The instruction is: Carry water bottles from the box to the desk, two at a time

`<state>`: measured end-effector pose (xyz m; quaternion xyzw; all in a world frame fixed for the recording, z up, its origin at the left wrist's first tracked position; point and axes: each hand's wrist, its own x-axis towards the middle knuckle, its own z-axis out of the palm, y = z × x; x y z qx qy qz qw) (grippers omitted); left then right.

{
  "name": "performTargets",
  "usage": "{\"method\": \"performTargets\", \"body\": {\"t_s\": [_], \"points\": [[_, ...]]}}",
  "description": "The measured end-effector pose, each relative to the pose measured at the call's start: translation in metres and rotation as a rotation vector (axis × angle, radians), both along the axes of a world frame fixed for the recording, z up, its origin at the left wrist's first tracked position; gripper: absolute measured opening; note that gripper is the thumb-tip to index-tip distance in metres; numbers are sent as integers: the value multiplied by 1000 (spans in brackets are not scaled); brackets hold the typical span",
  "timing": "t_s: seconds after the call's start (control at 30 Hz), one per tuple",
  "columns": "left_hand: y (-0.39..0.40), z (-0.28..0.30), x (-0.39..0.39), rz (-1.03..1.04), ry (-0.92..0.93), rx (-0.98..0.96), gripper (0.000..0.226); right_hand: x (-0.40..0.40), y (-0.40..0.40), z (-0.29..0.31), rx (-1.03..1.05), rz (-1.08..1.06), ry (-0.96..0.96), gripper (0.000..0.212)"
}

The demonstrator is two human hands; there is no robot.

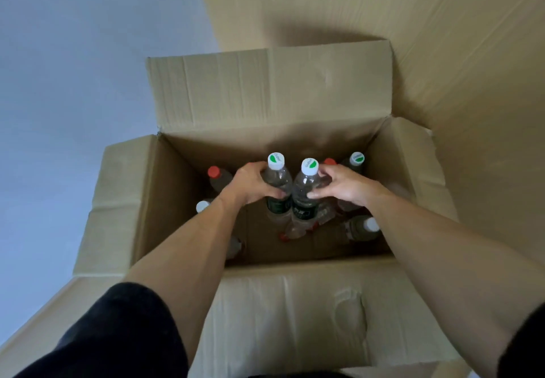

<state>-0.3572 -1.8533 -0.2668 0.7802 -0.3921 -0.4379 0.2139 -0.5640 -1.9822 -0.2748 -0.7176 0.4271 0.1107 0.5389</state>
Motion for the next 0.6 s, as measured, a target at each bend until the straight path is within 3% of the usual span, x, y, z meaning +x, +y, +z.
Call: {"method": "performTargets", "body": {"t_s": [0.1, 0.23, 0.37, 0.6], "points": [[5, 21, 5, 145, 221, -55, 58, -3, 2, 18, 223, -123, -134, 45], [13, 45, 8, 225, 438, -54, 54, -1, 7, 46, 439, -242, -242, 87], [22, 67, 6, 333, 586, -104, 45, 8, 18, 68, 523, -334, -348, 55], [35, 94, 10, 379, 765, -100, 48, 40, 40, 104, 680, -599, -528, 62]]}}
